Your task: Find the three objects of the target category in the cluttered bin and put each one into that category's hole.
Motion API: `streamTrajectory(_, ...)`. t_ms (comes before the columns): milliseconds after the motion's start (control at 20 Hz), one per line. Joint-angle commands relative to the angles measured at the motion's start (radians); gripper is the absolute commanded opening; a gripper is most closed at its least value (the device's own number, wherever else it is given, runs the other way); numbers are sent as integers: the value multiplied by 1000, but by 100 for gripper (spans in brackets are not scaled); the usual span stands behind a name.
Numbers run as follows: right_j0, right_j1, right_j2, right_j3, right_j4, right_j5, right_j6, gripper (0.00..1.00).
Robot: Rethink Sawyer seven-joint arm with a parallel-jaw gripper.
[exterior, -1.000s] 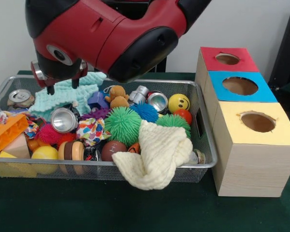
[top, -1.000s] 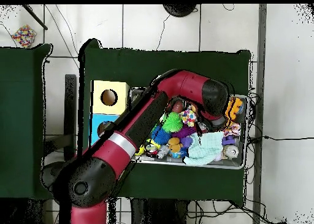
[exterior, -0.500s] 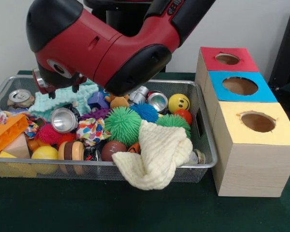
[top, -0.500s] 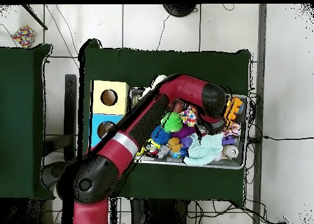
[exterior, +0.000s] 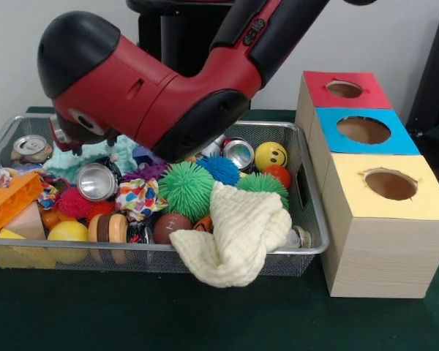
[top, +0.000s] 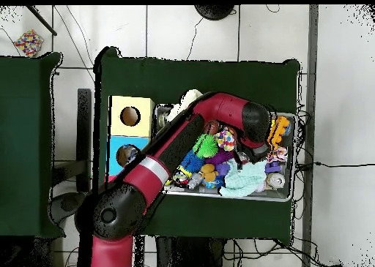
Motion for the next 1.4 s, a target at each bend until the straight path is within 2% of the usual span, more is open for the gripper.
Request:
streamTrajectory(50,-56,51,83,-137,36,-42,77,100)
streamTrajectory(500,-76,77,74,-181,29,-70,74,100)
streamTrajectory(800,-66,59,111,-186,53,-120,14,100)
streamTrajectory(1350,-67,48,121,-204,64,-161,46,100)
streamTrajectory(1400,-67,48,121,-206,65,-166,51,0)
